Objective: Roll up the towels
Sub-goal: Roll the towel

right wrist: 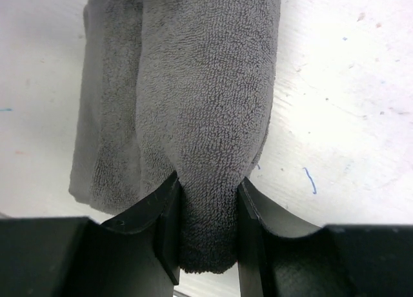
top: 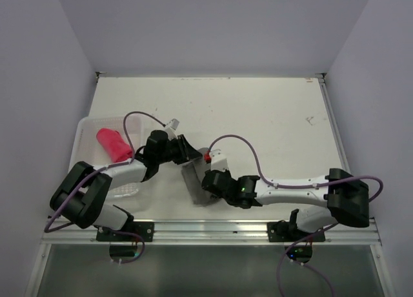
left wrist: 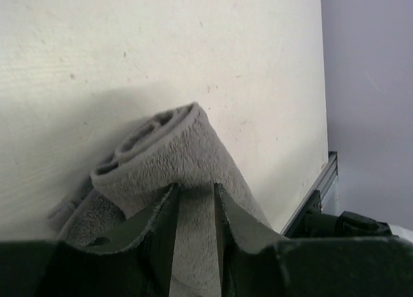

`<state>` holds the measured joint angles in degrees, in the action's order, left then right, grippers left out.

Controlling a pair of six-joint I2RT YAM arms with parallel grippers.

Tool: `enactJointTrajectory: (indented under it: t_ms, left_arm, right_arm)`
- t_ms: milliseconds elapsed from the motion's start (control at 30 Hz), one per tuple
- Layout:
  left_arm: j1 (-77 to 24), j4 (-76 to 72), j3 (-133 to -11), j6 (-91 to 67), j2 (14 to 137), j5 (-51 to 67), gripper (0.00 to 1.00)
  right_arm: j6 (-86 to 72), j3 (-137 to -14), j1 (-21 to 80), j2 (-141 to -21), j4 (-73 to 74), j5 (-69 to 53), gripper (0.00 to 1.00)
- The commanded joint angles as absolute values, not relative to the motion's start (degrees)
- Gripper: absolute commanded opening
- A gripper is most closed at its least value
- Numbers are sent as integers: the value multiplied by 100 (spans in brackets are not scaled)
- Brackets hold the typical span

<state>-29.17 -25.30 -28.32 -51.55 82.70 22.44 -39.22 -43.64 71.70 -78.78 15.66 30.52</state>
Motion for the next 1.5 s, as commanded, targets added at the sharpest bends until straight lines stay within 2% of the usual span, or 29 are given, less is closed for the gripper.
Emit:
enactJointTrajectory:
  t_ms: [0,133,367,567,900,1033,1133,1267,1300,1400,1467]
  left_arm:
    - [-2725,-1890,-3322,-4677,7937,2039,33]
    - [-2725,-1767,-3472,-4597,7805,2197,33]
    - [-2742,-2206,-2910,-4851,7146,2680,33]
    - [-2900,-2486,-2637,-4983,6732,3006,33]
    - [-3419,-3428,-1943,-5388,7242,3041,32]
    - [-3454,-3078,-1723,-5265,7409,2726,31]
    - [-3454,-2927,-1539,-5229,7506,2497,31]
    - [-3454,-2918,-1362,-5291,7725,2303,31]
    - [-3454,-2909,-1336,-5265,7795,2251,30]
    - [-3454,-2611,-1223,-5159,7752,1899,29]
    - [-3445,-2523,-1178,-5150,7734,1767,29]
  right_arm:
    - [-3735,-5069,7689,-8313,2618,4602,10]
    - [-3858,-5807,8103,-9208,3251,5114,11]
    - [-4113,-6662,8429,-10203,3920,5282,12]
    - [-4236,-6811,8464,-10406,3902,5168,12]
    - [-4315,-7065,8560,-10687,4183,5387,13]
    - [-4385,-7111,8587,-10706,4210,5335,18]
    - [-4456,-7005,8587,-10513,4166,5335,27]
    - [-4333,-6628,8578,-9924,3597,5151,44]
    - [-4246,-6409,8587,-9566,3447,5098,51]
    - [-4123,-5900,8508,-8715,2797,4730,61]
    - [-4043,-5626,8333,-8255,2269,4422,63]
